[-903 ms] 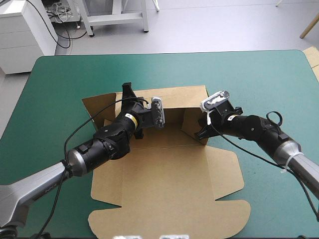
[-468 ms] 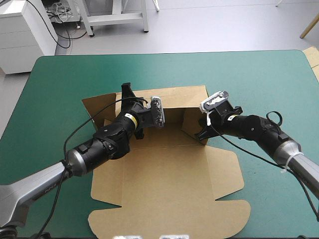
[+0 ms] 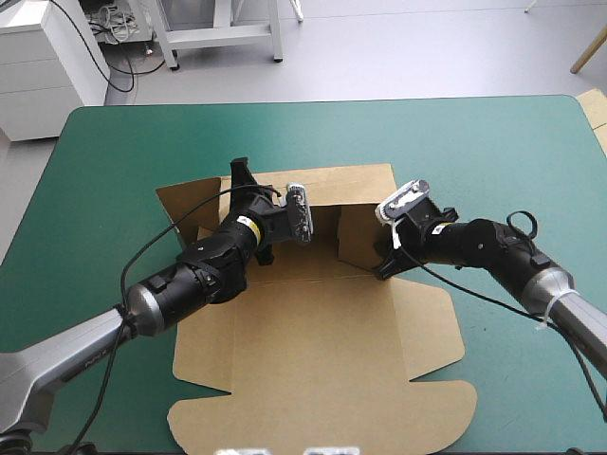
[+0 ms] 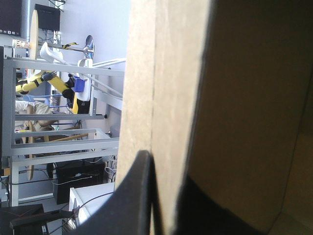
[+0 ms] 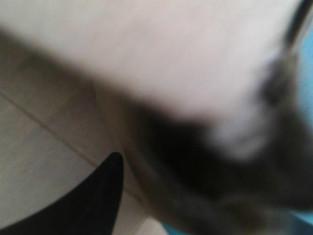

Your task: Fold the box

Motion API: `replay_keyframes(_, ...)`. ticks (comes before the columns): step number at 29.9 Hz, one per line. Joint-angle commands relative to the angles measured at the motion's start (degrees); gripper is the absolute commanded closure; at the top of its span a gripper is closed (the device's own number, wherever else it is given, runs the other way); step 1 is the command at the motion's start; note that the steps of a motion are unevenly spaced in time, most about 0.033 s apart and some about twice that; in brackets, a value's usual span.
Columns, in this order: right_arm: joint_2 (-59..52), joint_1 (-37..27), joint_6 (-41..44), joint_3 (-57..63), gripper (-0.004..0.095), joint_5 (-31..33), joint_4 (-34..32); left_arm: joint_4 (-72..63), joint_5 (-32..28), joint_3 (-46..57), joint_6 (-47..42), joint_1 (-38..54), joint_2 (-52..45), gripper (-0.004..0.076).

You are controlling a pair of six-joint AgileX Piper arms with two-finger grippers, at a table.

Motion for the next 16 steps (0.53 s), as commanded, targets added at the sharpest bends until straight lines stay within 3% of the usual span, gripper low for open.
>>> replay_keyframes(1, -1.8, 0.2, -1.4, -1.2, 0.0171, 3.7, 1.2, -8.1, 2.7, 0.9, -1.5, -0.1, 0.3, 0.0731)
replay_keyframes(4, -1.8, 0.2, -2.9, -1.2, 0.0125, 4.3, 1.1, -8.1, 4.3, 0.9, -1.5, -0.1, 0.3, 0.0731)
replay_keyframes(11, -1.8, 0.2, -3.9, -1.2, 0.0193, 4.4, 1.6, -7.9, 4.6, 0.9, -1.5, -0.1, 0.3, 0.0731)
replay_keyframes(16, -1.8, 0.2, -6.2, -1.2, 0.0200, -0.1, 2.0, -7.6, 4.2, 0.9, -1.5, -0.1, 0.3, 0.0731)
